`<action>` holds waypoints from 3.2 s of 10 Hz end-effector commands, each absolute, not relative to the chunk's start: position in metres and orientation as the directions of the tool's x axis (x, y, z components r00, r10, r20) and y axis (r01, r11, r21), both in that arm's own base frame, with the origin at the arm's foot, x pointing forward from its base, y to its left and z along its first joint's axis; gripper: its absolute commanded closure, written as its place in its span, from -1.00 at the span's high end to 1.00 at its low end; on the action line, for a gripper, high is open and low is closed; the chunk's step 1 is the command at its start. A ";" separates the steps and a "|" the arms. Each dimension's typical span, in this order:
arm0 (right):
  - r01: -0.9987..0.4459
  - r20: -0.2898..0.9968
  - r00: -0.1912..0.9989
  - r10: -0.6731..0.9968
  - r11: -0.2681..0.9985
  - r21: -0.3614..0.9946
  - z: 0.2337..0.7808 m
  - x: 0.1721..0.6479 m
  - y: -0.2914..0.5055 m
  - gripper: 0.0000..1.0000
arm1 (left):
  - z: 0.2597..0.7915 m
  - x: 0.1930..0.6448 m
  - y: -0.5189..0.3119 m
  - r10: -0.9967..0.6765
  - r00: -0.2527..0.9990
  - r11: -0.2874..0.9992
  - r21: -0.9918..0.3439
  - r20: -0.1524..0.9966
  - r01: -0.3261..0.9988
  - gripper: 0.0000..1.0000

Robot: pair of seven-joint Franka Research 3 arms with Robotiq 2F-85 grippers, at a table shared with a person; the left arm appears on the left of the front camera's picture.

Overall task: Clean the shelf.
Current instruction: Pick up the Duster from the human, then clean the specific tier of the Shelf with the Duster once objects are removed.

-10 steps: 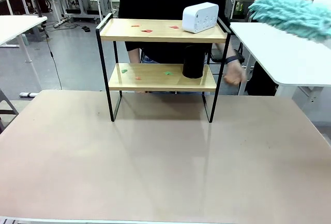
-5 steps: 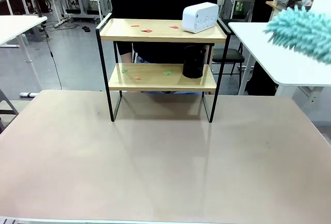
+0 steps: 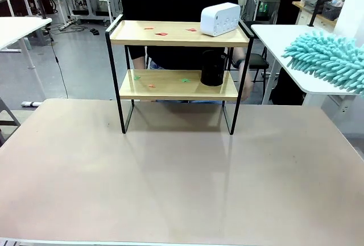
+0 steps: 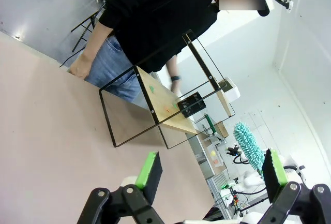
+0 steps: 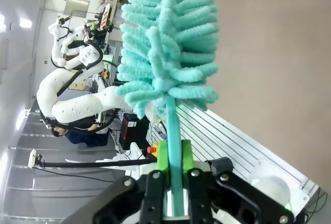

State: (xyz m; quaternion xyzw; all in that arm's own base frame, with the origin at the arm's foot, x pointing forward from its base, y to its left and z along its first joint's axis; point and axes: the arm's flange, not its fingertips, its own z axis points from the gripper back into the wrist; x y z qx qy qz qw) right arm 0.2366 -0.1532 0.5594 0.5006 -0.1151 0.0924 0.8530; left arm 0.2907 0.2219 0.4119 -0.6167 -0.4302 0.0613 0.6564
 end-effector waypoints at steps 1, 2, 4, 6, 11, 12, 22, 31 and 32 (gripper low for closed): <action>-0.270 0.283 0.958 0.046 0.479 0.835 0.569 0.234 -0.155 -1.00 | 0.412 0.287 0.217 0.601 0.616 0.238 -0.850 0.510 0.471 1.00; -0.270 0.283 0.958 0.046 0.479 0.835 0.569 0.234 -0.155 -1.00 | 0.412 0.287 0.217 0.601 0.616 0.238 -0.850 0.510 0.471 1.00; -0.270 0.283 0.958 0.046 0.479 0.835 0.569 0.234 -0.155 -1.00 | 0.412 0.287 0.217 0.601 0.616 0.238 -0.850 0.510 0.471 1.00; -0.270 0.283 0.958 0.046 0.479 0.835 0.569 0.234 -0.155 -1.00 | 0.412 0.287 0.217 0.601 0.616 0.238 -0.850 0.510 0.471 1.00; -0.270 0.283 0.958 0.046 0.479 0.835 0.569 0.234 -0.155 -1.00 | 0.412 0.287 0.217 0.601 0.616 0.238 -0.850 0.510 0.471 1.00; -0.270 0.283 0.958 0.046 0.479 0.835 0.569 0.234 -0.155 -1.00 | 0.412 0.287 0.217 0.601 0.616 0.238 -0.850 0.510 0.471 1.00; -0.290 0.354 0.935 0.012 0.601 0.745 0.645 0.245 -0.096 -0.75 | 0.412 0.287 0.217 0.601 0.616 0.238 -0.850 0.510 0.471 1.00; -0.330 0.460 0.885 0.070 0.791 0.516 0.701 0.394 0.128 -0.75 | 0.412 0.287 0.217 0.601 0.616 0.238 -0.850 0.510 0.471 1.00; -0.326 0.447 0.891 0.076 0.792 0.516 0.695 0.404 0.138 -0.75 | 0.412 0.287 0.217 0.601 0.616 0.238 -0.850 0.510 0.471 1.00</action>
